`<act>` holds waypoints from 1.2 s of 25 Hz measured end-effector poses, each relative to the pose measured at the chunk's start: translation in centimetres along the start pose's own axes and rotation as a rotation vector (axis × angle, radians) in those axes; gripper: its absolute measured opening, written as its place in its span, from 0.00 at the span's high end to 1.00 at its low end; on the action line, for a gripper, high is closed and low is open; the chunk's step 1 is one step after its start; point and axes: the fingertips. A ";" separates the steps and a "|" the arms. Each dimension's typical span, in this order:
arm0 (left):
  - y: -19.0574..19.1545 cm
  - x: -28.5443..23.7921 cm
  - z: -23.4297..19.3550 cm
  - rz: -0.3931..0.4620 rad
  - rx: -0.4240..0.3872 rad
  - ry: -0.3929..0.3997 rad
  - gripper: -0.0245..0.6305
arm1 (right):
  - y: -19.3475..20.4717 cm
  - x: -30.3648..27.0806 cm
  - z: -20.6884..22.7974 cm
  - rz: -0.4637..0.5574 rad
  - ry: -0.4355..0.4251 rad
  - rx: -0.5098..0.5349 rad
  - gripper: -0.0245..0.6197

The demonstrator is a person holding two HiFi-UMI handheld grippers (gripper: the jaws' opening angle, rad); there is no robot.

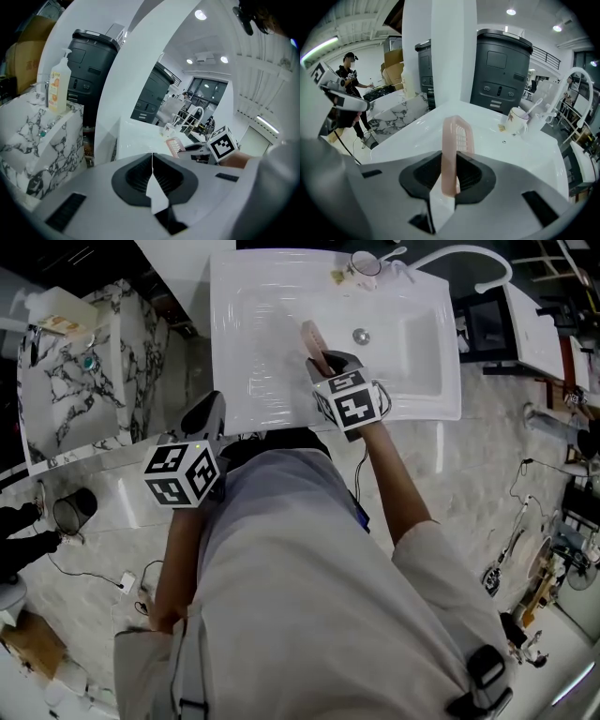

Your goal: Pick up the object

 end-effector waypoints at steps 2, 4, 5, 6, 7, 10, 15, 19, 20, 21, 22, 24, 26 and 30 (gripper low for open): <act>0.1 -0.1 0.0 -0.006 -0.001 -0.003 0.96 | 0.5 0.3 -0.1 -0.001 -0.003 -0.024 0.82; 0.2 -0.1 -0.1 -0.010 0.002 -0.005 0.96 | 1.2 0.5 -0.4 -0.004 -0.016 -0.058 0.82; 0.2 -0.1 -0.1 -0.012 0.003 -0.006 0.96 | 1.4 0.7 -0.6 -0.006 -0.021 -0.073 0.82; 0.3 -0.1 -0.1 -0.015 -0.001 -0.009 0.96 | 1.7 0.8 -0.7 -0.008 -0.025 -0.084 0.82; 0.3 -0.2 -0.2 -0.018 -0.012 -0.014 0.96 | 1.9 1.0 -0.8 -0.009 -0.025 -0.093 0.82; 0.4 -0.3 0.1 -0.031 -0.068 -0.026 0.96 | 2.5 1.6 -0.9 -0.007 -0.026 -0.119 0.82; 0.8 -0.3 0.2 -0.036 -0.046 -0.010 0.96 | 3.1 2.6 -1.4 -0.001 -0.029 -0.148 0.82; 1.0 0.0 -0.4 -0.033 -0.016 -0.012 0.96 | 3.2 3.1 -1.7 0.012 -0.019 -0.157 0.82; 1.0 0.1 -0.4 -0.033 -0.013 -0.013 0.96 | 3.3 3.2 -1.8 0.018 -0.019 -0.164 0.82; 0.9 0.2 -0.5 -0.032 -0.011 -0.013 0.96 | 3.3 3.4 -1.9 0.025 -0.020 -0.170 0.82; 0.9 0.2 -0.5 -0.031 -0.011 -0.014 0.96 | 3.2 3.6 -1.9 0.035 -0.021 -0.176 0.82; 1.0 0.2 -0.5 -0.033 -0.010 -0.015 0.96 | 3.1 4.2 -1.9 0.057 -0.022 -0.187 0.82; 1.2 0.3 -0.6 -0.039 -0.009 -0.019 0.96 | 3.0 4.6 -1.9 0.076 -0.023 -0.204 0.82; 1.2 0.2 -0.7 -0.041 -0.012 -0.025 0.96 | 2.8 5.5 -1.9 0.108 -0.029 -0.233 0.83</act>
Point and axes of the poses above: the fingertips, and each gripper's own axes: x backward along the fingers, z to its right, y out of its underside, and after that the axes turned 2 degrees about z, right-handed
